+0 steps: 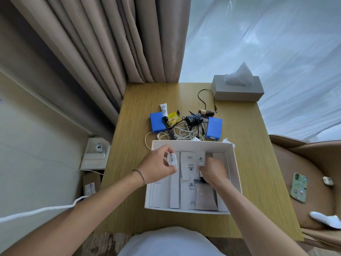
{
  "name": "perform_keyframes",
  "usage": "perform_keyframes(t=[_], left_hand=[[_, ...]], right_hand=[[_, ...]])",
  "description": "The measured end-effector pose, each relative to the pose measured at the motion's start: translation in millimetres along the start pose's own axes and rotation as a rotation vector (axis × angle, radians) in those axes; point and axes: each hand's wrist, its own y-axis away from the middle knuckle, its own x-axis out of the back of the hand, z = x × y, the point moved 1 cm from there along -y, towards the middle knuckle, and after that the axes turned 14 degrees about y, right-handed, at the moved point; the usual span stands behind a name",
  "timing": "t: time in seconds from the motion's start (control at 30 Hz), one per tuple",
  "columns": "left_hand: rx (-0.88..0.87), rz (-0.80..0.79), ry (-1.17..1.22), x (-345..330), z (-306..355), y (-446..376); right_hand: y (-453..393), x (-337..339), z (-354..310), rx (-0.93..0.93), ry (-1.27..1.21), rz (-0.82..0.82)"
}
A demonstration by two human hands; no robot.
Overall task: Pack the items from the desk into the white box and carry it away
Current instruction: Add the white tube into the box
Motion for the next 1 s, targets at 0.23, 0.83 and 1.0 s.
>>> perform_keyframes(t=[0.23, 0.83, 1.0], left_hand=[[0.057, -0.250, -0.581, -20, -18, 7], [0.181, -0.433, -0.780, -58, -36, 9], [0.244, -0.484, -0.761, -59, -40, 10]], right_hand=[[11, 4, 12, -0.055, 0.105, 0.054], [31, 10, 16, 0.034, -0.076, 0.119], [29, 10, 14, 0.050, -0.131, 0.119]])
